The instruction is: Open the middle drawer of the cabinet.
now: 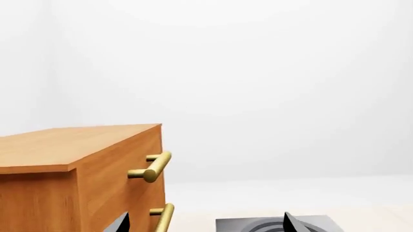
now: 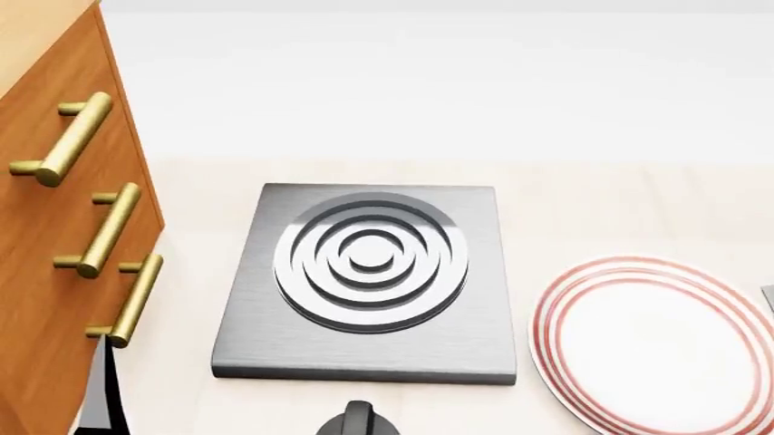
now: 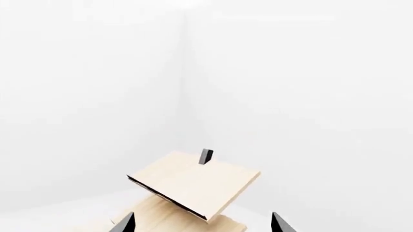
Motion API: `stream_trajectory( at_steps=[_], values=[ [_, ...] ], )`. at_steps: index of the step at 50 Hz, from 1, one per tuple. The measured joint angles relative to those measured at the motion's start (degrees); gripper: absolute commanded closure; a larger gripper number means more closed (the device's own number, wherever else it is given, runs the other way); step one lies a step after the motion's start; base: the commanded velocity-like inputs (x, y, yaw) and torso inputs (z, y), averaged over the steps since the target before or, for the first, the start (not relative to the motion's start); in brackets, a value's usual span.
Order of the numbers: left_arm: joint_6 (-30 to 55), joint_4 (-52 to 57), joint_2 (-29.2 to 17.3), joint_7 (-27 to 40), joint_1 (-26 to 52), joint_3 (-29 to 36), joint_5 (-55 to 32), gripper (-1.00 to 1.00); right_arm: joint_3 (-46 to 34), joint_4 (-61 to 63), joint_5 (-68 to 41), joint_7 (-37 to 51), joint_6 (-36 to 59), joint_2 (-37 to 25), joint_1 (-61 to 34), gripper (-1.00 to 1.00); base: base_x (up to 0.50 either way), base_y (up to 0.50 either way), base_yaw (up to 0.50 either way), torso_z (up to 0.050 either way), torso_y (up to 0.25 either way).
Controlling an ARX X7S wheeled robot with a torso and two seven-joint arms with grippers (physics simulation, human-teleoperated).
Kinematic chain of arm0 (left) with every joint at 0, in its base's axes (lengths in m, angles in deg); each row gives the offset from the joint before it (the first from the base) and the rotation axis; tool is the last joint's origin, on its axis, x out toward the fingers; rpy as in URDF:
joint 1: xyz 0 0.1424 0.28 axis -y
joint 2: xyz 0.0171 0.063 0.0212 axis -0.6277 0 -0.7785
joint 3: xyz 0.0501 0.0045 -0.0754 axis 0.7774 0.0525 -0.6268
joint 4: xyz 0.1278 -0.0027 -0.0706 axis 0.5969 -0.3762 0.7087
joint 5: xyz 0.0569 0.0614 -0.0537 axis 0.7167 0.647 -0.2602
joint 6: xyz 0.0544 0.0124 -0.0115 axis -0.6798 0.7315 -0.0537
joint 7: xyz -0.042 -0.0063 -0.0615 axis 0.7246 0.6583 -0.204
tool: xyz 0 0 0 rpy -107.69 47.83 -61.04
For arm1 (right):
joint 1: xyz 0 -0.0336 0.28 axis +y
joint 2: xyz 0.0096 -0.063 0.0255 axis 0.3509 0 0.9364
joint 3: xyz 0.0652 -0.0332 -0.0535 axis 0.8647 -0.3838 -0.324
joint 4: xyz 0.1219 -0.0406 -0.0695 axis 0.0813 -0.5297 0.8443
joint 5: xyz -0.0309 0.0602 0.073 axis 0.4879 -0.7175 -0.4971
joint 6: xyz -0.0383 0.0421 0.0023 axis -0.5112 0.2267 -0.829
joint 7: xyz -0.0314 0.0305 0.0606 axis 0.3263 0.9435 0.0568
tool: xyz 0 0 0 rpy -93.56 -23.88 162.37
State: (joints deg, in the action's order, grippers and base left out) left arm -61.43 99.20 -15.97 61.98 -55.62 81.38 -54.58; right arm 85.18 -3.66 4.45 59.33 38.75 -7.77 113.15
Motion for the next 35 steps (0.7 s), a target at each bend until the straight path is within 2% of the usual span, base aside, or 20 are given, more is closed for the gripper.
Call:
stream_trajectory(
  at_steps=[5,20,35],
  values=[
    [-0.1,0.0,-0.1,0.1,0.0,0.1,-0.1,-1.0,1.1,1.0,0.0,-1.3,1.2,1.2,-0.4,-1.0,0.0,0.29,0.0,0.0,0.0],
    [-0.1,0.0,-0.4,0.6,0.1,0.3,-0.4,-1.0,2.6,2.2,0.0,-3.8,2.5,3.4,-1.3,-1.0,0.0,0.5,0.0,0.0,0.0],
    [-0.1,0.0,-0.8,1.0,0.3,0.5,-0.6,-1.0,3.1,2.4,0.0,-5.3,2.3,4.7,-1.9,-1.0,0.0,0.01,0.0,0.0,0.0]
  ],
)
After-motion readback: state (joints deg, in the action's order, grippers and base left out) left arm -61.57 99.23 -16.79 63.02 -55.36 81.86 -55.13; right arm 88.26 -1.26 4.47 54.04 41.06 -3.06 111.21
